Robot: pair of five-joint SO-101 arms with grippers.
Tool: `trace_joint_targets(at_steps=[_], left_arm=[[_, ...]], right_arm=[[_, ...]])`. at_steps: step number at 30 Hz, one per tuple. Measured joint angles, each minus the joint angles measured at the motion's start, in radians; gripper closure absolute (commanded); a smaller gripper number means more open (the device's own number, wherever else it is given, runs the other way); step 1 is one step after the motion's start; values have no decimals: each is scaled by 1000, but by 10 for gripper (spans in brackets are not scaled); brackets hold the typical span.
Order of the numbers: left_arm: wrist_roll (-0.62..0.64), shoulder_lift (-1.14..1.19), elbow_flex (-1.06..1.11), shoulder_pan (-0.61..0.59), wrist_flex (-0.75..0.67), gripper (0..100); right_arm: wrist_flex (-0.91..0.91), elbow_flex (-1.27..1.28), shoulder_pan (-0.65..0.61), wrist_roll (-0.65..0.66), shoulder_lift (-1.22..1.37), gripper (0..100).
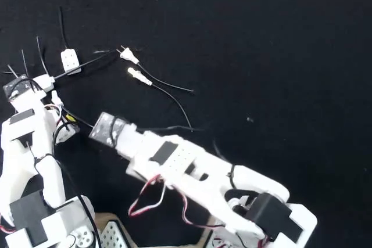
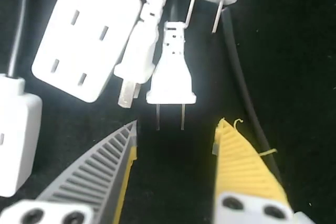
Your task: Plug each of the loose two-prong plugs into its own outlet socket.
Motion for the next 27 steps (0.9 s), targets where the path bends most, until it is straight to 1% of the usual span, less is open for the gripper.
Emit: trace_joint_targets(at_steps=[5, 11, 17, 21, 24, 27], left_arm=[[0, 0, 0, 0, 0, 762], [0, 0, 0, 0, 0, 762], [0, 0, 0, 0, 0, 762], [0, 0, 0, 0, 0, 762], [0, 0, 0, 0, 0, 762], [0, 0, 0, 0, 0, 762]], right_arm=[[-2, 0, 89, 63, 6, 698], [-3, 0, 117, 86, 6, 698], [-3, 0, 209, 104, 6, 698], [-2, 0, 218, 104, 6, 698], [54, -15, 219, 104, -23, 698], [163, -57, 219, 104, -107, 698]])
